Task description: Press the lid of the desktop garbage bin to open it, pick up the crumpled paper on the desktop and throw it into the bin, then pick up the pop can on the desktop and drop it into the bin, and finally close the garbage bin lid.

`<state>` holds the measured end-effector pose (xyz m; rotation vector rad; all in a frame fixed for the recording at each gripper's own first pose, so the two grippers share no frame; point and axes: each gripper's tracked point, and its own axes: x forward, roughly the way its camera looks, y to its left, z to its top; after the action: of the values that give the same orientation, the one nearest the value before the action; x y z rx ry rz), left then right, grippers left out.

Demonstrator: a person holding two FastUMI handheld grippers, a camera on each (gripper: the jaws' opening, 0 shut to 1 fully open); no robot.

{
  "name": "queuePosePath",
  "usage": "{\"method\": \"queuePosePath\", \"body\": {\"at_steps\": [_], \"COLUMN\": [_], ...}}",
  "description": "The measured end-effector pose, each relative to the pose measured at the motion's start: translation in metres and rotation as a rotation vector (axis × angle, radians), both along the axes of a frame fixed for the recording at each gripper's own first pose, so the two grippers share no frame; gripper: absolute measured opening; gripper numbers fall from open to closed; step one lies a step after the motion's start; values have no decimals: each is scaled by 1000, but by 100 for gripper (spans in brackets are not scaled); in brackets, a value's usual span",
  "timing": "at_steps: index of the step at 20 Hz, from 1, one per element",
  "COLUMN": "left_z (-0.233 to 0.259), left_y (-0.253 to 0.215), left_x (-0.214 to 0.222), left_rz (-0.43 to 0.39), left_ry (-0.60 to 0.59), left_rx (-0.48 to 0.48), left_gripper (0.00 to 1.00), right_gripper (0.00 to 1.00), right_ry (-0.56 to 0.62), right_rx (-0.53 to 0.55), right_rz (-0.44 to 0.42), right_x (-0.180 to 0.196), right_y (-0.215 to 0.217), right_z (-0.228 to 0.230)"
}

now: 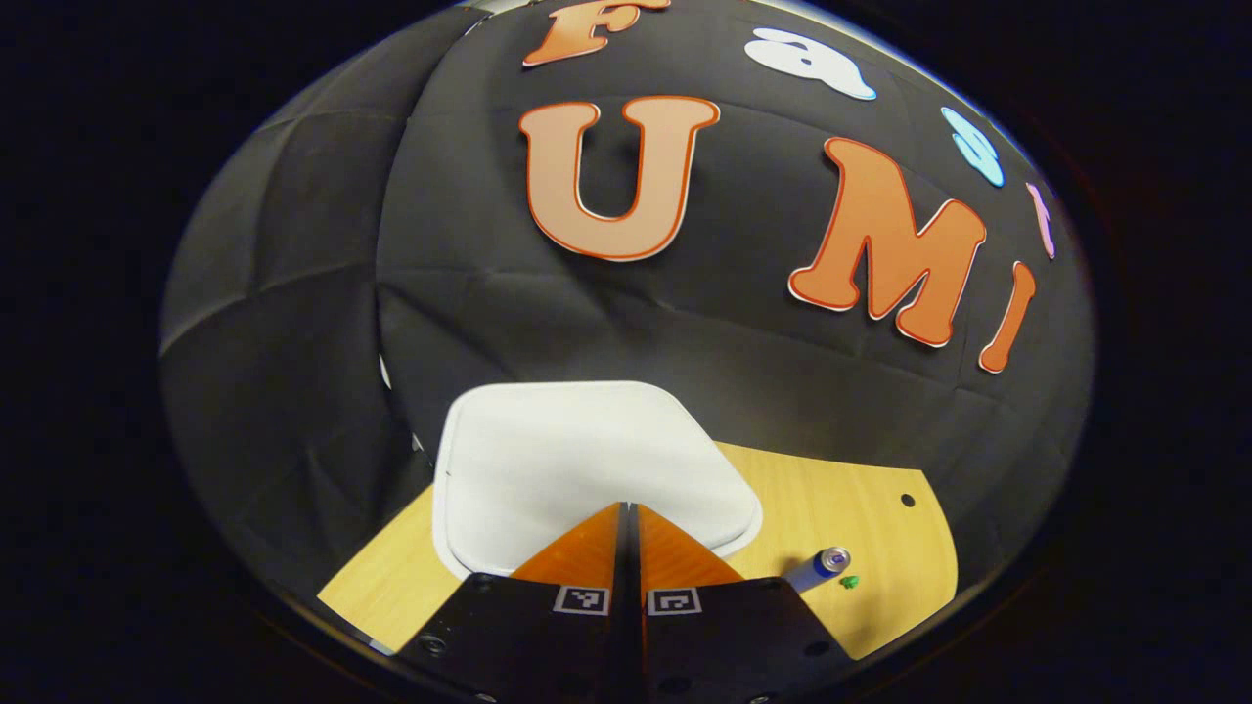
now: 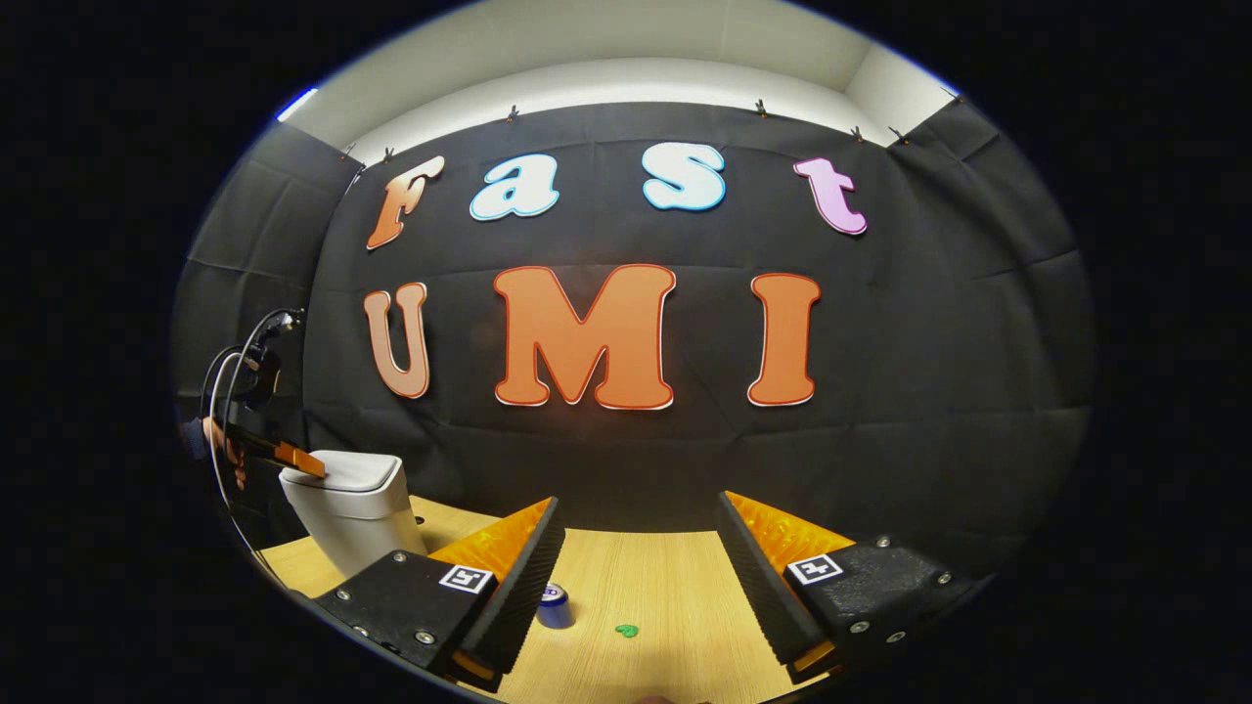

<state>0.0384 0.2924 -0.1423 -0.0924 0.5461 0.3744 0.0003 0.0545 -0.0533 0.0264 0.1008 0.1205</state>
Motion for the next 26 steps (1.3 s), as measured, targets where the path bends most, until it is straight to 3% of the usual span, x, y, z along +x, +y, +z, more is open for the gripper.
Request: {"method": "queuePosePath", "body": {"at_steps": [3,7,8,9,10,11,12,16,26], "left_z": [17,74,88,94,100,105,109,126,151], "left_y": [-5,-6,-14,-23,-31,-39,-49,-82,-163], "left_x": [-3,-8,-11,-12,-17,-20,-22,-31,-47], "left_rz": [-1,19,11,-2,-9,-22,-37,-80,-161], "left_ry": [-47,-233,-273,-301,-322,-340,-360,-419,-514], "left_rx": [6,201,236,261,280,288,293,314,232], "left_gripper": [0,4,18,22,33,33,40,73,90], "right_gripper": [93,93,93,93,93,93,93,93,94], "right_ry": [6,17,25,34,42,47,53,75,167], "right_rx": [-2,-11,-15,-14,-12,-11,-14,-23,-66], "right_rz": [-11,-14,-12,-9,-4,0,3,23,88], "right_x": [-2,-2,-1,0,1,1,3,11,37], "right_y": [-7,-9,-9,-7,-5,-4,-1,6,28], "right_z": [-1,-7,-11,-15,-18,-22,-25,-41,-119]}}
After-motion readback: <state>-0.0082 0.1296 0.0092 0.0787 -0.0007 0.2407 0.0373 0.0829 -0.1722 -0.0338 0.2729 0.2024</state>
